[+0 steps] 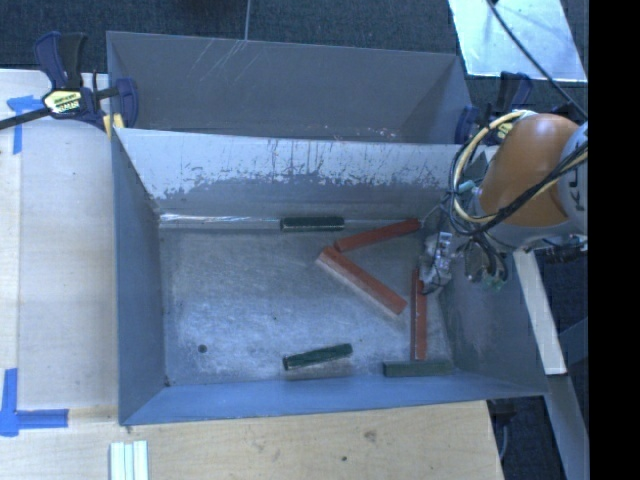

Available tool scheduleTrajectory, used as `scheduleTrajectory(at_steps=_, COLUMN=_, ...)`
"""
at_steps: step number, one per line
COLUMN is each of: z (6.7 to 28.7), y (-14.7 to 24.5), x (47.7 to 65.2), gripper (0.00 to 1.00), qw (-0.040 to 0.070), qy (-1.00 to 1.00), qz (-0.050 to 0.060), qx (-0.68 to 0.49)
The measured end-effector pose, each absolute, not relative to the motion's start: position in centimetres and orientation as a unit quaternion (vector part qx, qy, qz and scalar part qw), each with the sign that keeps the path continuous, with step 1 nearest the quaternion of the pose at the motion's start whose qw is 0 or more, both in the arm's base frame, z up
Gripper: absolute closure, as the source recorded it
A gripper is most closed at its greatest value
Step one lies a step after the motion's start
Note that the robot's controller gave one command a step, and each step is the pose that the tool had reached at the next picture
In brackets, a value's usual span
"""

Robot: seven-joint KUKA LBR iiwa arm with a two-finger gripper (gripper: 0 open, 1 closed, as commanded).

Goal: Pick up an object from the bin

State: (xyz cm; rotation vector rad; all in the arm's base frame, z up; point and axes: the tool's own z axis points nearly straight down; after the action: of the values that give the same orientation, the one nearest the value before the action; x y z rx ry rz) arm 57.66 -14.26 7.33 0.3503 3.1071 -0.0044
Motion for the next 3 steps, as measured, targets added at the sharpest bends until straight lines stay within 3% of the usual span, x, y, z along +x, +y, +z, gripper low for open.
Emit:
scheduleTrajectory(at_steps=1, z=7.1, y=-14.2, x=57.5, gripper=0.0, qw=0.005, qy=0.994, qz=-0.001, qx=0.111)
scheduleTrajectory(at_steps=2, z=7.1, y=-12.0, x=54.3, gripper=0.0, qw=0.001, qy=0.997, qz=0.0, qx=0.077)
scheduleTrajectory(at_steps=3, z=7.0, y=-6.3, x=54.7, gripper=0.0, qw=0.0, qy=0.987, qz=0.001, qx=0.16)
